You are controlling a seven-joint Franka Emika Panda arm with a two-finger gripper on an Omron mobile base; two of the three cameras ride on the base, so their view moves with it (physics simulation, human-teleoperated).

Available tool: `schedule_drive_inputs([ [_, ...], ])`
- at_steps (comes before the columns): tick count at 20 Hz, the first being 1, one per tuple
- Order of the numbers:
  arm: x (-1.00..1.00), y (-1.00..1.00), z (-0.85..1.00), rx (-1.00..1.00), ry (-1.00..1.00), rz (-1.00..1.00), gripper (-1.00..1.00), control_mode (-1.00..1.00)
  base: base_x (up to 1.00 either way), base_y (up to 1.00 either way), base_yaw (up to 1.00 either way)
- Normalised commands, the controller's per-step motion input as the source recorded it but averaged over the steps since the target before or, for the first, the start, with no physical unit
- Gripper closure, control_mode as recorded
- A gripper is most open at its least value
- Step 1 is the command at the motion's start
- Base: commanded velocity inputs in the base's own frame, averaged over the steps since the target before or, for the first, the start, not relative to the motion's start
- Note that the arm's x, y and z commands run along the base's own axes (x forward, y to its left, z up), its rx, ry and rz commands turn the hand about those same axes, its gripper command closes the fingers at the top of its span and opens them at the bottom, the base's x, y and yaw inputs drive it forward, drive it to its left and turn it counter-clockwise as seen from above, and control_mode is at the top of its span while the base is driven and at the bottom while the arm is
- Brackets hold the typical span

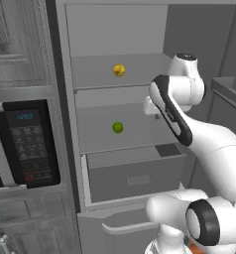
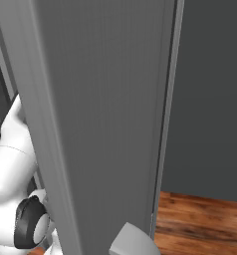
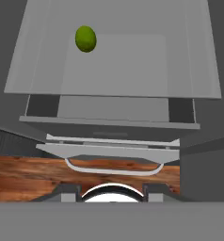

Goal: Place the cold items (lemon and lime) from the fridge in one tupperware on the dining counter. Place the warm items (hot dog and kebab skewer) in the stove area in another tupperware.

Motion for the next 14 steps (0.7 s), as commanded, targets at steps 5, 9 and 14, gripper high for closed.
schedule_drive_inputs([
  [5,0.00,0.04,-0.17,0.02,-0.17,0.00,-1.00,-1.00,0.00,0.00,0.00],
  [9,0.02,0.21,-0.50,0.04,-0.24,0.03,-1.00,-1.00,0.00,0.00,0.00],
  [14,0.13,0.33,-0.30,0.00,-0.05,0.00,-1.00,-1.00,0.00,0.00,0.00],
])
